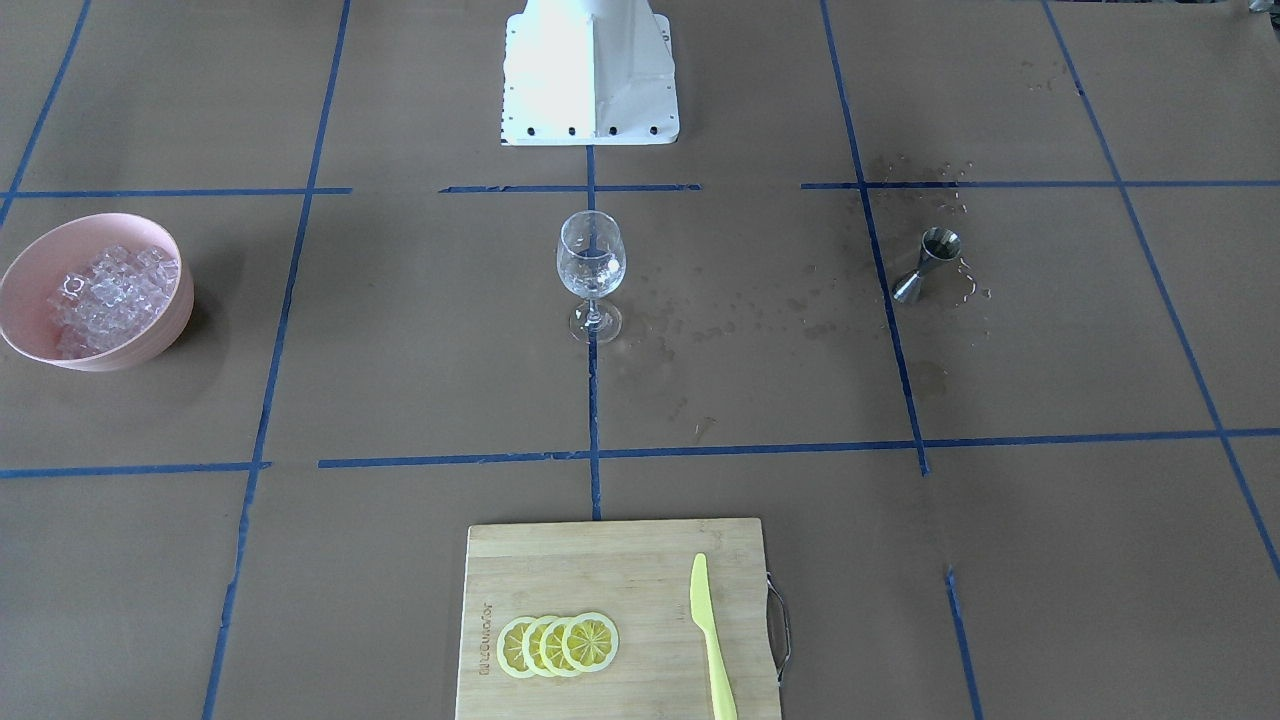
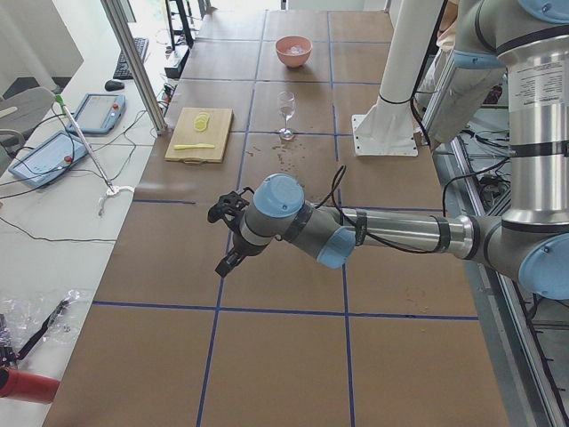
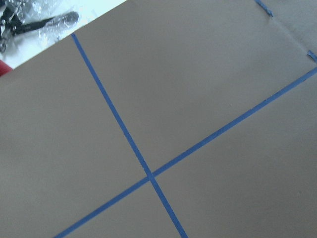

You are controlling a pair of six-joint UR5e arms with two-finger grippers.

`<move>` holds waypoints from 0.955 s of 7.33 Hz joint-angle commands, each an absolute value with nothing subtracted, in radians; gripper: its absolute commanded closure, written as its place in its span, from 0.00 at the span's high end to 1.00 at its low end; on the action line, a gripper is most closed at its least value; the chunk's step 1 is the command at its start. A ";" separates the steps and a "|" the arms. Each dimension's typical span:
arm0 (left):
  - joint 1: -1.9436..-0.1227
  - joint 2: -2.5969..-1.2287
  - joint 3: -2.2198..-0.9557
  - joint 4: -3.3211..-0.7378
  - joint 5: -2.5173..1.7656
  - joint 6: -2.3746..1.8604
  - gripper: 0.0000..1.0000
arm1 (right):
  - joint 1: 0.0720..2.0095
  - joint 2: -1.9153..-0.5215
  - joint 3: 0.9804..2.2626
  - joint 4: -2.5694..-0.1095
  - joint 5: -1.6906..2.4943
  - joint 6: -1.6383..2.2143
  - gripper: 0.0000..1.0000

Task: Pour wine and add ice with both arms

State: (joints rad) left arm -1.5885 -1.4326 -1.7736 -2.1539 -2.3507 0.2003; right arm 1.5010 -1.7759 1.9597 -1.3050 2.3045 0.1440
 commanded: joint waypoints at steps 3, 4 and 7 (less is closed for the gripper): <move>-1.565 -1.459 -1.740 -2.577 -2.375 -0.084 1.00 | 1.500 -1.784 1.954 -1.259 2.307 0.173 1.00; -1.512 -1.459 -1.743 -2.626 -2.364 -0.194 1.00 | 1.500 -1.786 1.954 -1.258 2.307 0.173 1.00; -1.208 -1.441 -1.810 -2.803 -2.012 -0.556 1.00 | 1.500 -1.787 1.953 -1.258 2.307 0.173 1.00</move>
